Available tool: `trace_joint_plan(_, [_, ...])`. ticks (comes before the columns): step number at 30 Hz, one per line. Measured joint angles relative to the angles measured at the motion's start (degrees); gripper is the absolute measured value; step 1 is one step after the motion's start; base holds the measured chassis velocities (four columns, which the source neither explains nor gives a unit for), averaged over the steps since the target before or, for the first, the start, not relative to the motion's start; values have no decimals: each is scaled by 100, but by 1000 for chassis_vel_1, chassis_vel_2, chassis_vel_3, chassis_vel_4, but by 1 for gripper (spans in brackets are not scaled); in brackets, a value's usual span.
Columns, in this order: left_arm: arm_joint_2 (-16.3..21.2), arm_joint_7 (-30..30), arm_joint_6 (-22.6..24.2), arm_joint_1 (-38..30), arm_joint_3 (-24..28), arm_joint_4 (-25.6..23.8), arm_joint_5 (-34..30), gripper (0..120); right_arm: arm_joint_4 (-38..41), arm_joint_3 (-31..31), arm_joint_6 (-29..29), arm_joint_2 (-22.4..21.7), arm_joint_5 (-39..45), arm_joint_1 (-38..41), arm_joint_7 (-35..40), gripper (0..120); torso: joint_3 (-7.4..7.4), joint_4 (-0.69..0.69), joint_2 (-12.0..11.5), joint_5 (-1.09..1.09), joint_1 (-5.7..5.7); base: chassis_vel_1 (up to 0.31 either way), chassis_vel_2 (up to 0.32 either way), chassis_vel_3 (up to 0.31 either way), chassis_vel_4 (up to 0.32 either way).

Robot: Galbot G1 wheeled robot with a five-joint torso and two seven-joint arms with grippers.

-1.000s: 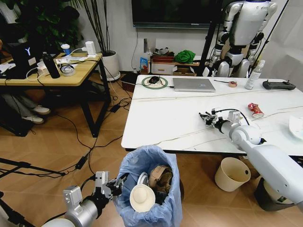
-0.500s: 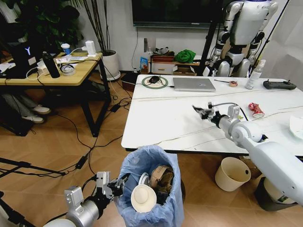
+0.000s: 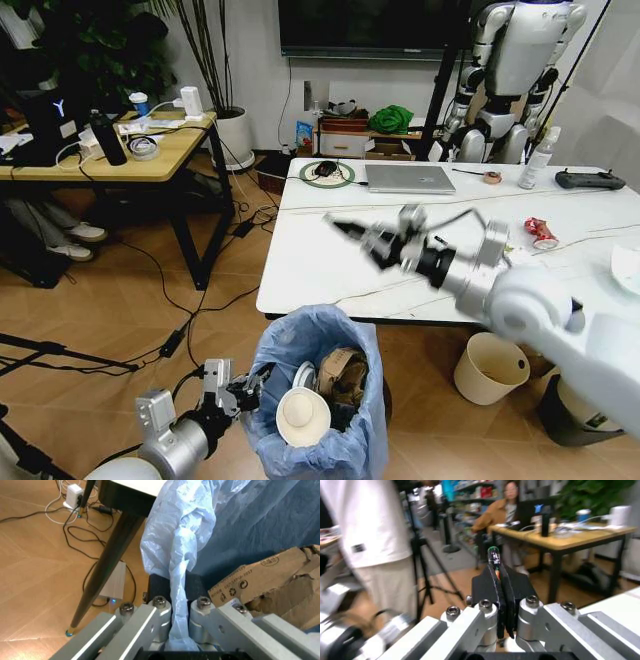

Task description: Pick up the trash bin and place the trash from the table into it.

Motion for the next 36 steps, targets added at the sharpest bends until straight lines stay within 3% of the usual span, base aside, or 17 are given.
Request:
trace_joint_plan(8, [18,-68,16,-49,-102,-26,-216,0,305,122,253,-537,-535,-902,-339,0,0,-3,0,1,0,0,0,0,0])
trace_joint_plan(17, [-82,-129,40,70,-103,-116,-346,0,300,289,310,-575,-764,-1181,-453,0,0,0,0,1,0,0,0,0,0])
trace_joint_plan(27, [-152,-182,55,147,-85,-169,-441,0,203,344,373,-553,-897,-1276,-501,32,1,-1,0,0,0,0,0,0,0])
trace_joint_plan(31, [-176,-185,60,159,-55,-169,-424,0,180,435,381,-515,-889,-1271,-483,50,1,-1,0,0,0,0,0,0,0])
trace_joint_plan(36, [-232,-188,62,223,-52,-157,-382,0,-174,710,312,-130,-526,-643,266,68,0,-1,0,-1,0,0,0,0,0])
